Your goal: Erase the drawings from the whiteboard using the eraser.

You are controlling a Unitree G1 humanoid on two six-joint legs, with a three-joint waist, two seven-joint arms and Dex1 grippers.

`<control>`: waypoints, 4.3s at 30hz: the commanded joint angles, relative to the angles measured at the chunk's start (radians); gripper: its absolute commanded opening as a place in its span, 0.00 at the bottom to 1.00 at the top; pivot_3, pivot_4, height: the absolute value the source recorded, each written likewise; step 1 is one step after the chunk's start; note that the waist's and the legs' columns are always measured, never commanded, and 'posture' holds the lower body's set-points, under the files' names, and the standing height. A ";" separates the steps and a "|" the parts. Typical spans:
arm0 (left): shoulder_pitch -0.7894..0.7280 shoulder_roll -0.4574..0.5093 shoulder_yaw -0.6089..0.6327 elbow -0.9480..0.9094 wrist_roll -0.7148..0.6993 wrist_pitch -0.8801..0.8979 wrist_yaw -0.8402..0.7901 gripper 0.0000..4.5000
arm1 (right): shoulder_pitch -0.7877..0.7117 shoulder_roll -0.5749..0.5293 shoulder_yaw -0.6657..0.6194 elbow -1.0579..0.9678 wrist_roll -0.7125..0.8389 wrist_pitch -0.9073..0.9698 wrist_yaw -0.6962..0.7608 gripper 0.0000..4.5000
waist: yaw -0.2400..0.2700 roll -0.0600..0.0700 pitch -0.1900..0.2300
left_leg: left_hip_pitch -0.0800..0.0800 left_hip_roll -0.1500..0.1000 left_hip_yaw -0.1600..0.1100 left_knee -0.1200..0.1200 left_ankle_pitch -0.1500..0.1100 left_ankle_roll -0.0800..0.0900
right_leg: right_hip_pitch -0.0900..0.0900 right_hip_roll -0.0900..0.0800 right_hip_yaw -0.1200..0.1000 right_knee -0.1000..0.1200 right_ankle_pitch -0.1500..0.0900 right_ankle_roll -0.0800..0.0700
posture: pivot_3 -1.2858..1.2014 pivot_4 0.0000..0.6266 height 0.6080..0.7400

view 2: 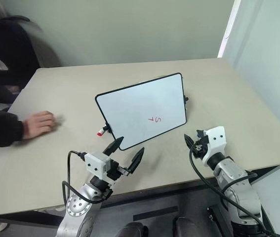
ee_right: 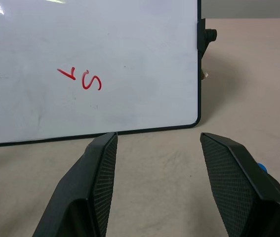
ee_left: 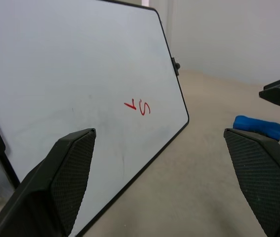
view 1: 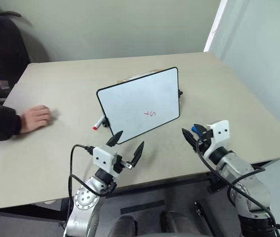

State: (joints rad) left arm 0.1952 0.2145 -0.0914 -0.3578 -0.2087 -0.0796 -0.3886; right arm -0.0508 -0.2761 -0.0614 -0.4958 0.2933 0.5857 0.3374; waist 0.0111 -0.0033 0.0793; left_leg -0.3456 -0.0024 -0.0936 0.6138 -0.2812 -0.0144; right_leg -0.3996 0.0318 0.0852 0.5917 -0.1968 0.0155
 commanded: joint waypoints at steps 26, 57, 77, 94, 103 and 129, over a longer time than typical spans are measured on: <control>0.036 -0.063 -0.067 -0.038 0.049 -0.030 0.038 1.00 | -0.331 -0.250 -0.068 0.160 0.034 0.548 -0.037 0.89 | 0.001 0.000 0.001 | 0.000 0.000 0.000 0.000 0.001 0.002 | 0.000 0.000 0.000 0.000 0.000 0.001 | 0.52 0.24 0.99; 0.059 -0.090 -0.098 -0.057 0.070 -0.055 0.075 1.00 | -0.570 -0.340 0.169 0.593 -0.052 0.501 0.177 0.46 | 0.004 0.003 -0.001 | -0.001 0.000 0.000 0.000 0.001 0.005 | 0.000 0.000 0.000 0.001 0.000 0.001 | 0.52 0.24 0.99; 0.049 -0.087 -0.102 -0.052 0.074 -0.059 0.069 1.00 | -0.666 -0.208 0.131 0.345 0.017 0.607 0.148 0.07 | 0.002 0.004 -0.001 | -0.001 0.000 0.000 0.000 0.002 0.005 | -0.001 0.000 0.000 0.000 0.000 0.001 | 0.52 0.24 0.99; 0.050 -0.076 -0.089 -0.061 0.065 -0.058 0.065 1.00 | -0.893 0.054 0.283 0.733 -0.105 0.347 0.130 0.07 | -0.002 0.003 -0.002 | -0.001 0.001 0.000 -0.001 0.001 0.004 | -0.011 0.000 -0.001 0.001 0.009 -0.009 | 0.52 0.24 0.99; 0.063 -0.074 -0.079 -0.074 0.058 -0.056 0.066 1.00 | -0.851 0.096 0.332 0.788 -0.141 0.333 0.140 0.07 | -0.011 0.003 -0.001 | -0.002 0.001 0.001 -0.002 -0.003 -0.003 | -0.013 0.000 -0.001 0.002 0.012 -0.013 | 0.52 0.24 0.99; 0.061 -0.066 -0.070 -0.073 0.048 -0.055 0.065 1.00 | -0.942 0.081 0.268 0.881 -0.181 0.279 0.144 0.07 | -0.014 0.002 0.002 | -0.005 0.001 0.001 -0.002 -0.001 -0.006 | -0.019 0.000 -0.001 0.002 0.015 -0.018 | 0.52 0.24 0.99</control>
State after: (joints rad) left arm 0.2594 0.1463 -0.1665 -0.3937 -0.1557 -0.1171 -0.3218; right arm -0.9735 -0.1953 0.2287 0.3915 0.1238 0.8889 0.4951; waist -0.0025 -0.0016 0.0813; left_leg -0.3503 -0.0018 -0.0923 0.6123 -0.2825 -0.0195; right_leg -0.4185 0.0318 0.0843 0.5932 -0.1813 -0.0019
